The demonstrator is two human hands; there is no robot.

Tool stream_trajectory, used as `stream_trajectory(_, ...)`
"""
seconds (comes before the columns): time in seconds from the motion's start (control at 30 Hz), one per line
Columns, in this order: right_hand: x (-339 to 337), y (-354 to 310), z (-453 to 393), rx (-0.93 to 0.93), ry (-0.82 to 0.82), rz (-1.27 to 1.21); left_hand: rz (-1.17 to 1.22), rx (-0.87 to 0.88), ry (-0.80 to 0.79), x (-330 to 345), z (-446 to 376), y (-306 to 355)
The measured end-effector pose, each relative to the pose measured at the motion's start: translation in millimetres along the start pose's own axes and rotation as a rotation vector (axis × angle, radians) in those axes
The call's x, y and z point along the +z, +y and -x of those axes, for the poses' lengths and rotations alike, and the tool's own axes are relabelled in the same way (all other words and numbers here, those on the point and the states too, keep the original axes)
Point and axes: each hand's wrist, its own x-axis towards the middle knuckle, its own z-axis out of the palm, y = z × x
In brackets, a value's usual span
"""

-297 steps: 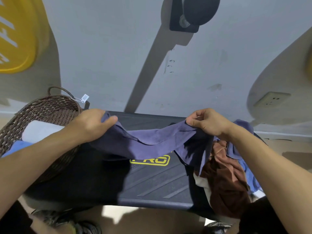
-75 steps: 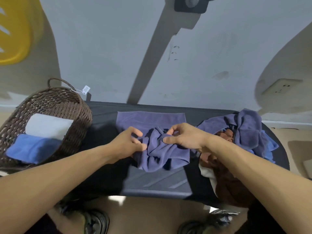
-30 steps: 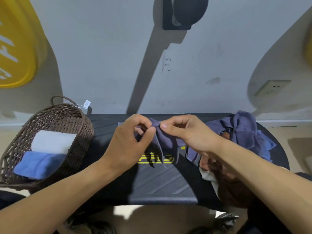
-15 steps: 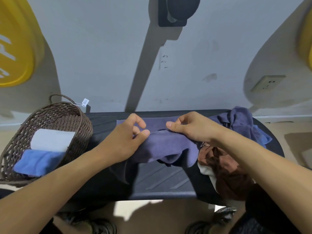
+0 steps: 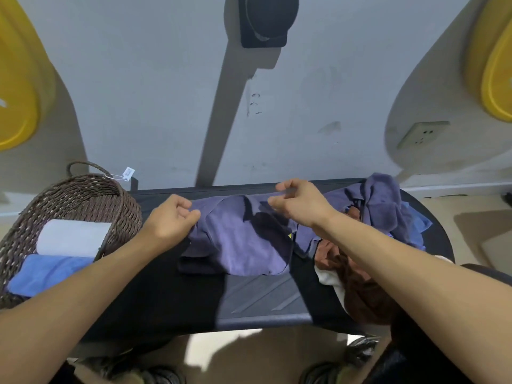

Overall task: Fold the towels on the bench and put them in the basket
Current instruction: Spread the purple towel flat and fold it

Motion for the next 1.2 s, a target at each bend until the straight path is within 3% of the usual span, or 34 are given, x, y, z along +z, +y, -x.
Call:
stream_trajectory(0.07, -5, 8, -2, 0.0, 0.006, 0.366, -0.185, -0.056, -0.055, 2, 1, -9)
stream_trajectory(0.13, -6, 16, -2, 0.006, -0.115, 0.776, -0.312, -0.068, -0.169, 6, 7, -18)
stream_trajectory(0.23, 2, 31, 2, 0.173, -0.32, 1.028, -0.413, -0.133, -0.311, 15, 19, -30)
stream_trajectory(0.33, 16, 54, 8, 0.319, -0.365, 0.997, -0.46, -0.232, -0.361, 27, 31, -39)
stream_trajectory(0.5, 23, 70, 6, -0.028, -0.245, 0.947, -0.4, -0.31, -0.327, 29, 31, -48)
stream_trajectory(0.6, 18, 57, -1, -0.075, -0.213, 0.66, -0.239, -0.284, -0.289, 27, 26, -52)
stream_trajectory(0.7, 13, 41, -5, -0.075, -0.164, 0.208, -0.036, -0.173, -0.17, 16, 15, -47)
stream_trajectory(0.77, 8, 34, -5, -0.107, -0.102, 0.052, 0.199, -0.131, -0.143, 4, 11, -35)
stream_trajectory(0.87, -4, 28, -2, -0.234, 0.037, 0.235, 0.669, -0.165, -0.191, -6, 12, -21)
stream_trajectory(0.93, -12, 27, -2, -0.283, 0.085, 0.351, 0.742, -0.213, -0.106, -10, 12, -18)
stream_trajectory(1.07, -22, 28, -3, -0.182, -0.029, 0.567, 0.39, -0.173, 0.037, -10, 15, -34)
stream_trajectory(1.2, -16, 30, 5, 0.043, -0.308, 0.98, 0.324, -0.332, -0.134, 2, 36, -48)
